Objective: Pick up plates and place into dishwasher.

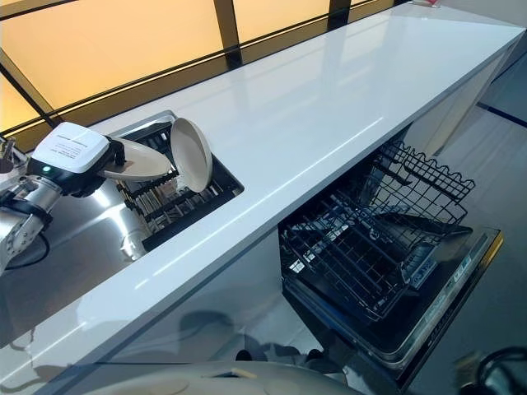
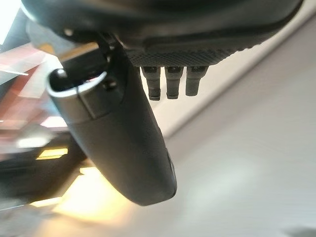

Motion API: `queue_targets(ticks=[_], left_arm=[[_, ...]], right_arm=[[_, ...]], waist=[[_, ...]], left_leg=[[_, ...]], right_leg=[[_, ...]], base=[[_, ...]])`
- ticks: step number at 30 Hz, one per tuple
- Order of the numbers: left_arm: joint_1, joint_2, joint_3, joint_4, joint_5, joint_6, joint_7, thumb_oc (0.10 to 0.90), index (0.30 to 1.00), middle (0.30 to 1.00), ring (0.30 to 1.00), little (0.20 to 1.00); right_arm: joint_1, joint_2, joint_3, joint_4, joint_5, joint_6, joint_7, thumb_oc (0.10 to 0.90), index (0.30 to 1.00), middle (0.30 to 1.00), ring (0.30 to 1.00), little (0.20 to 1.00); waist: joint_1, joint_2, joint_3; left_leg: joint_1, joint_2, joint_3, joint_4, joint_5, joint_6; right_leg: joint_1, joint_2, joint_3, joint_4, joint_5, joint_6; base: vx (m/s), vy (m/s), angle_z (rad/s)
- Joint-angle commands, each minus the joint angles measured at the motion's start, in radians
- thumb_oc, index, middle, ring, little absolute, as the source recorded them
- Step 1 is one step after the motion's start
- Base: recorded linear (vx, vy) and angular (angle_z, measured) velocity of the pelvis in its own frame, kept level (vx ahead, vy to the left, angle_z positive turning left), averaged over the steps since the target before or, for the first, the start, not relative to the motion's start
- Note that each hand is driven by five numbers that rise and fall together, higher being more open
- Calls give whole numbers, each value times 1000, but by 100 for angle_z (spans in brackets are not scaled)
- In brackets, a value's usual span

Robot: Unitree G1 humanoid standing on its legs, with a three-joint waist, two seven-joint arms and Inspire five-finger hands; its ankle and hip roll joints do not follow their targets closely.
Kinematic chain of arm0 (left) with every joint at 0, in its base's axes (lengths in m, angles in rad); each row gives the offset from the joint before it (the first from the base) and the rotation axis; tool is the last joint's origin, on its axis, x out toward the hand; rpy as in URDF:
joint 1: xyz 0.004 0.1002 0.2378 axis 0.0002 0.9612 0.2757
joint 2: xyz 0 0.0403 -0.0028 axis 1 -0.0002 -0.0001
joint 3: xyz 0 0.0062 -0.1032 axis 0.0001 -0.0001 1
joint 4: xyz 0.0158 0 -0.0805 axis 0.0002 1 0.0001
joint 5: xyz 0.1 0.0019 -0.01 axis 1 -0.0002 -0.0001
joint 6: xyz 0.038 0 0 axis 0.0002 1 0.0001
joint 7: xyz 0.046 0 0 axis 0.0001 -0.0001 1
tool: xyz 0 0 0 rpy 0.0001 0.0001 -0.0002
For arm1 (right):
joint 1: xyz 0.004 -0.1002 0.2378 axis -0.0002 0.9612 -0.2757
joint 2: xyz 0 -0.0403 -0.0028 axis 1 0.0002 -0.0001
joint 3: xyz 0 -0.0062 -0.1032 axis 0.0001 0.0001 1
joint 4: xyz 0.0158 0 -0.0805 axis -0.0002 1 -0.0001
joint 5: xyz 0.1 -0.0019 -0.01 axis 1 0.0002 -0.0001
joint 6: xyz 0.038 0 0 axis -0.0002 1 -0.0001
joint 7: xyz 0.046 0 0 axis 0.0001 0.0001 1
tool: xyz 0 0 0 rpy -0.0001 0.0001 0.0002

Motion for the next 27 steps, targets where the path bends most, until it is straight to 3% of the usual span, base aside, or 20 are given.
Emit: queue_targets(ticks=[1,3,8,12,16,21,24,27], left_arm=[[-78,136,241,24,-162,30,132,100,300,300,300,200],[-68,138,260,-5,-200,68,124,100,300,300,300,200],[64,42,461,-136,-188,141,90,100,300,300,300,200],[94,13,536,-184,-225,165,114,100,300,300,300,200],[86,10,577,-212,-260,173,174,100,300,300,300,200],[91,-4,609,-269,-281,140,248,100,300,300,300,200],[66,-31,600,-337,-324,74,259,100,300,300,300,200],[17,-70,562,-400,-394,7,203,100,300,300,300,200]], right_arm=[[-61,-280,-47,-102,-279,-15,-8,800,900,900,900,900],[-52,-255,-61,-185,-377,-102,2,800,900,900,900,900],[55,-69,-79,-677,-612,-159,-35,800,900,900,900,900],[34,-22,2,-778,-752,-283,12,800,900,900,900,900],[2,-45,56,-815,-752,-382,121,800,900,900,900,900],[-31,-92,89,-902,-737,-439,255,800,900,900,900,900],[-78,-125,123,-945,-695,-479,354,800,900,900,900,900],[-132,-150,162,-972,-633,-516,458,800,900,900,900,900]], waist=[[20,30,-25],[17,36,-25],[-6,56,-26],[-11,60,-33],[-1,48,-41],[12,35,-49],[25,23,-56],[37,15,-60]], left_leg=[[40,-81,29,8,-119,58],[36,-83,27,8,-118,62],[45,-92,18,8,-126,81],[50,-92,20,8,-127,85],[50,-91,17,8,-126,82],[49,-89,7,8,-125,75],[49,-86,0,8,-125,70],[47,-85,-9,8,-124,66]], right_leg=[[-46,46,7,53,37,62],[-51,48,14,59,34,61],[-45,52,35,53,23,54],[-38,53,37,47,19,52],[-29,52,25,39,16,49],[-20,51,7,32,11,43],[-15,51,-6,29,7,40],[-10,52,-18,26,3,36]], base=[[0,0,0],[0,0,0],[5,43,-5],[19,14,-6],[4,-16,-2],[0,-40,0],[-14,-37,4],[-19,-38,7]])
